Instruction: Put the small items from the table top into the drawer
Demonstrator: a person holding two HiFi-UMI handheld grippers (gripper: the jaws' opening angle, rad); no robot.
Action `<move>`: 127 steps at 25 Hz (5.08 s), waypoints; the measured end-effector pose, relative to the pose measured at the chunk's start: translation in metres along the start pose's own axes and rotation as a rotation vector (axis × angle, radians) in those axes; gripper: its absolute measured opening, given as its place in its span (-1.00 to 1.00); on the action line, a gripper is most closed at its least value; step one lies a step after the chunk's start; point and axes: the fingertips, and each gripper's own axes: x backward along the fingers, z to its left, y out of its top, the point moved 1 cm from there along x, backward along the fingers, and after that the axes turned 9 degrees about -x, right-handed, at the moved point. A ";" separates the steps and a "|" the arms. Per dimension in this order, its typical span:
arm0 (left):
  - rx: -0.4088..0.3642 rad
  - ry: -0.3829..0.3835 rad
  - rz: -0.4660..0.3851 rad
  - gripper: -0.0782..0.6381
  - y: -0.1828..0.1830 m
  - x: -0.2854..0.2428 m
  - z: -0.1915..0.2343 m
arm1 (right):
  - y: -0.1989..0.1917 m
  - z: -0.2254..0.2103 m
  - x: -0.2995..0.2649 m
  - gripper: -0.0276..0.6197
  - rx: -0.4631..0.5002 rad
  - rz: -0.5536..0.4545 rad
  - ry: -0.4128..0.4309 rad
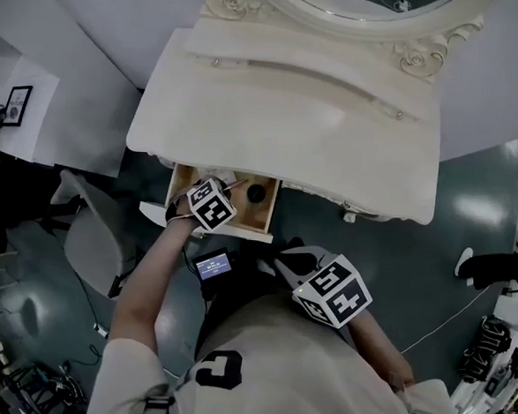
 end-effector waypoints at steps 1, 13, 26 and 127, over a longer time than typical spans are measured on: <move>-0.007 -0.011 0.000 -0.52 0.001 -0.005 0.000 | 0.001 0.000 -0.001 -0.83 -0.011 -0.004 -0.009; -0.002 -0.026 -0.023 -0.52 0.005 -0.030 0.005 | 0.003 0.002 -0.016 -0.83 -0.049 0.022 -0.008; 0.033 -0.016 0.025 -0.52 -0.017 -0.048 0.018 | 0.004 -0.005 -0.024 -0.83 -0.070 0.045 -0.004; -0.389 -0.246 -0.557 -0.20 0.308 0.154 -0.360 | -0.206 -0.033 0.220 -0.83 -0.249 -0.339 -0.334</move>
